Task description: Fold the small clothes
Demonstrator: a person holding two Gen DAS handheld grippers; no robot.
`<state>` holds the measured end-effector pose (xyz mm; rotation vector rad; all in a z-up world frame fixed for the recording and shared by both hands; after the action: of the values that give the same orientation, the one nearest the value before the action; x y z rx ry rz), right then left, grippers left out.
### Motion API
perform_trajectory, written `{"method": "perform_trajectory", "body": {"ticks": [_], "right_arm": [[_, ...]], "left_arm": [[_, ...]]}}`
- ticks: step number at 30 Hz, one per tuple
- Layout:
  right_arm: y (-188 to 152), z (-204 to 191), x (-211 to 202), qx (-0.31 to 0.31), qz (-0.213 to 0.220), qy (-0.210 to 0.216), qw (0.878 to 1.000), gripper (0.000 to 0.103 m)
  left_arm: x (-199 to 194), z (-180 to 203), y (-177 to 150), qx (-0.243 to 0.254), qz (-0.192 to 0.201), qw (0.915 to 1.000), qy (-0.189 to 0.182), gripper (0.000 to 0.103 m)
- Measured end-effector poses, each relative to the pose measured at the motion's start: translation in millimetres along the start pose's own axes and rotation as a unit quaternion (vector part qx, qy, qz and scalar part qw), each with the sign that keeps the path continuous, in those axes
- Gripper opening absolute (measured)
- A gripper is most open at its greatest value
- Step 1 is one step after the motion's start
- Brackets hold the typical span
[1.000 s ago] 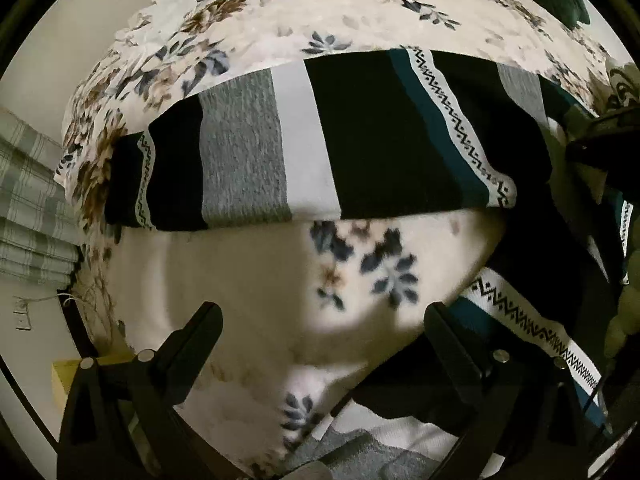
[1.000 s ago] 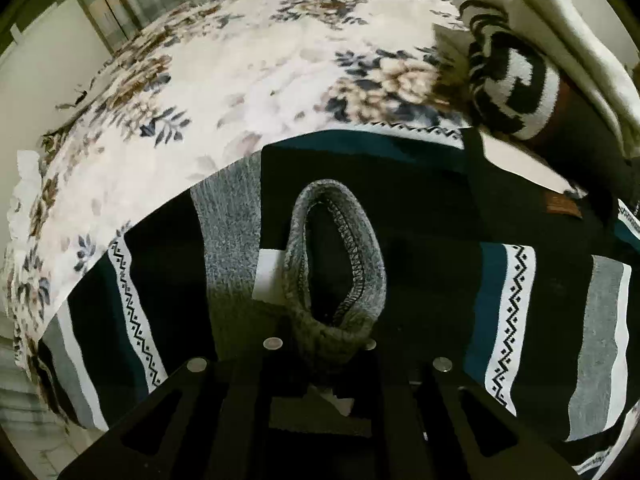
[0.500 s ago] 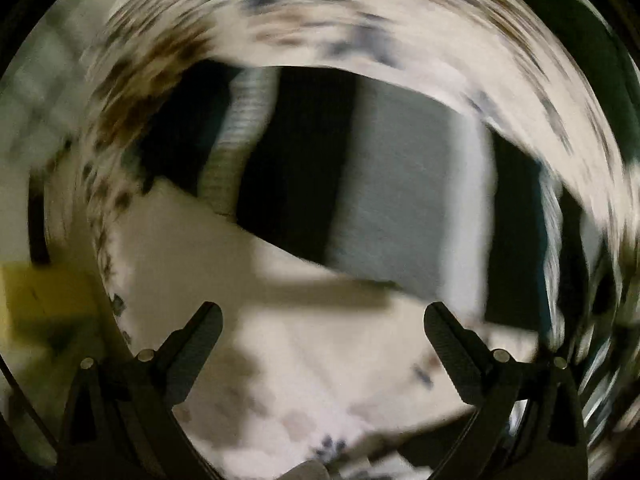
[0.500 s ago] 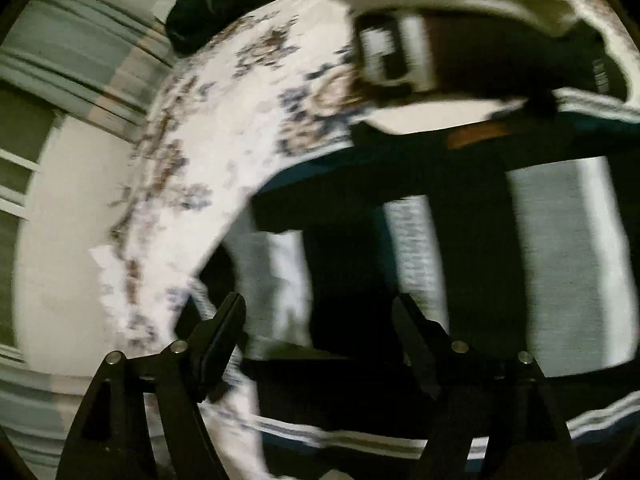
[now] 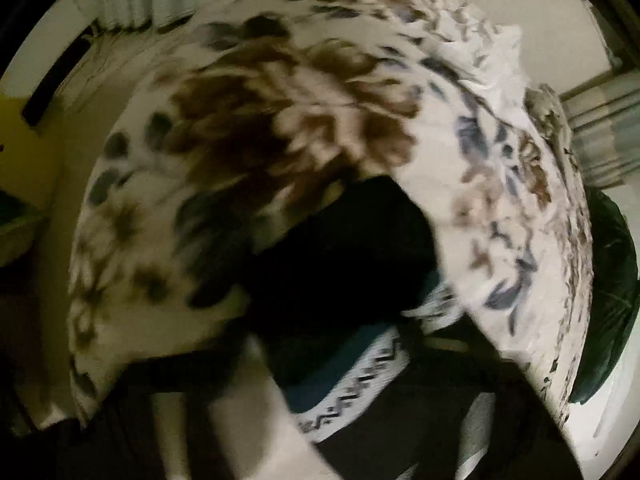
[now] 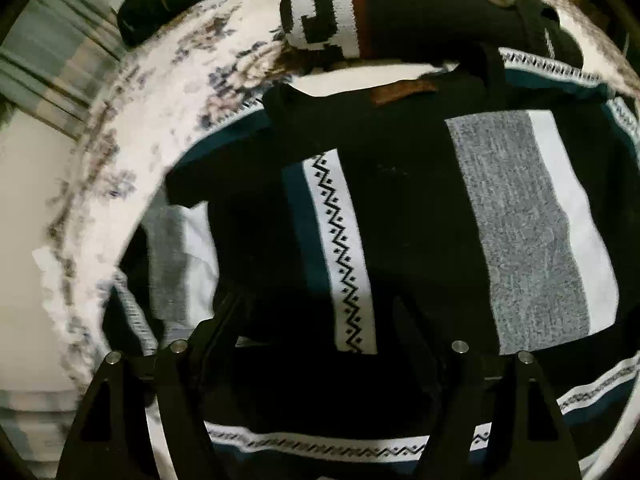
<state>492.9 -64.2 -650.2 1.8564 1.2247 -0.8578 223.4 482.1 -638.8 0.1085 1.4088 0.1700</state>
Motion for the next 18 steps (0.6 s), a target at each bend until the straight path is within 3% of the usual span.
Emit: {"method": "perform_trajectory", "body": {"ticks": [1,4,6,12,18], "right_arm": [[0.0,-0.7,1.8,-0.012,0.001,-0.036,0.999,0.078],[1.3,-1.4,4.1,-0.048,-0.004,-0.125,0.991,0.08],[3.4,-0.2,4.3,-0.064,-0.012,-0.165,0.984,0.097],[6.7,0.8,-3.9,-0.077,-0.006,-0.174,0.982,0.099],[-2.5,19.9,-14.3,-0.045,-0.009,-0.13,0.99,0.099]], "left_arm": [[-0.5,2.5,2.1,0.002,-0.001,1.0,-0.007,0.012],[-13.1,7.6,7.6,0.024,0.024,0.9994,-0.01,0.008],[-31.0,20.6,5.8,0.048,0.048,0.9977,-0.009,0.008],[-102.6,56.7,-5.7,0.139,0.139,0.9801,-0.026,0.007],[-200.1,128.3,-50.9,0.245,0.231,0.9377,-0.086,0.007]]}}
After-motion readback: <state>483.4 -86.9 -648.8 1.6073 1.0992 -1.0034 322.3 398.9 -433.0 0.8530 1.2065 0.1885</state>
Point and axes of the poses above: each gripper's, at about its wrist camera, not at the fingertips, and x roughly the way its jaws point, z to its right, y to its top, the point moved 5 cm from there along x, roughly the way its jaws point, and after that the axes turned 15 degrees about y, right-handed, at the moved point
